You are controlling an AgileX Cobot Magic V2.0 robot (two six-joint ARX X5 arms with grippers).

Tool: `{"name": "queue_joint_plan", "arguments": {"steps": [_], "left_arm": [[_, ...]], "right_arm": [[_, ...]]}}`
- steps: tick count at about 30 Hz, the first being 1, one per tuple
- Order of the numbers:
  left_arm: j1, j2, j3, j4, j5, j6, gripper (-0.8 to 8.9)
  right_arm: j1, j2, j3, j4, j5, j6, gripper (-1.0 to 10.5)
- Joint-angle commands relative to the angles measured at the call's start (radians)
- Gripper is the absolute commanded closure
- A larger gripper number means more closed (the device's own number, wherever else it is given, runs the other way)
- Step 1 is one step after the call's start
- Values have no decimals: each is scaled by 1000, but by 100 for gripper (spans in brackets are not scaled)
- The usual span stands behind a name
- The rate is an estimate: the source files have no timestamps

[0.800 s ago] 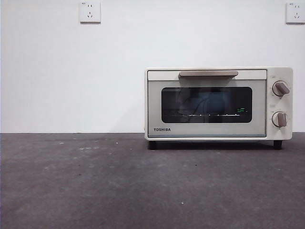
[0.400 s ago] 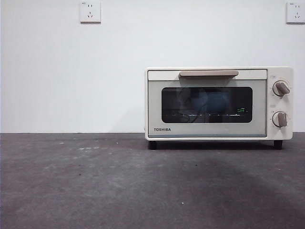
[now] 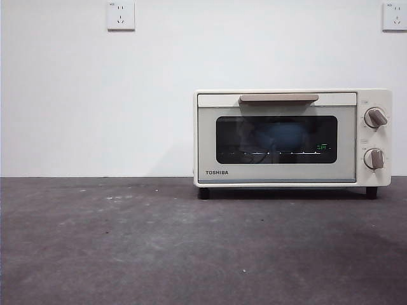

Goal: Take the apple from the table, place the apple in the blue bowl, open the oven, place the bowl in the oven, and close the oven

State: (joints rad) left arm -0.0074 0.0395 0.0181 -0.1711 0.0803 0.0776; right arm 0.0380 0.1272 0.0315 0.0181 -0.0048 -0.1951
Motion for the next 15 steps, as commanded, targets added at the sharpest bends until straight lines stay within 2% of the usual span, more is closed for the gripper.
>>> {"name": "queue_joint_plan", "arguments": {"steps": [1, 9, 15], "left_arm": [[3, 0, -10, 8, -2, -4, 817], [3, 3, -10, 8, -2, -4, 817], [3, 8, -10, 8, -2, -4, 817]], "right_arm": [[-2, -28, -18, -44, 29, 51, 946], [-2, -100, -18, -209, 91, 97, 946], [-2, -120, -18, -206, 90, 96, 946]]}}
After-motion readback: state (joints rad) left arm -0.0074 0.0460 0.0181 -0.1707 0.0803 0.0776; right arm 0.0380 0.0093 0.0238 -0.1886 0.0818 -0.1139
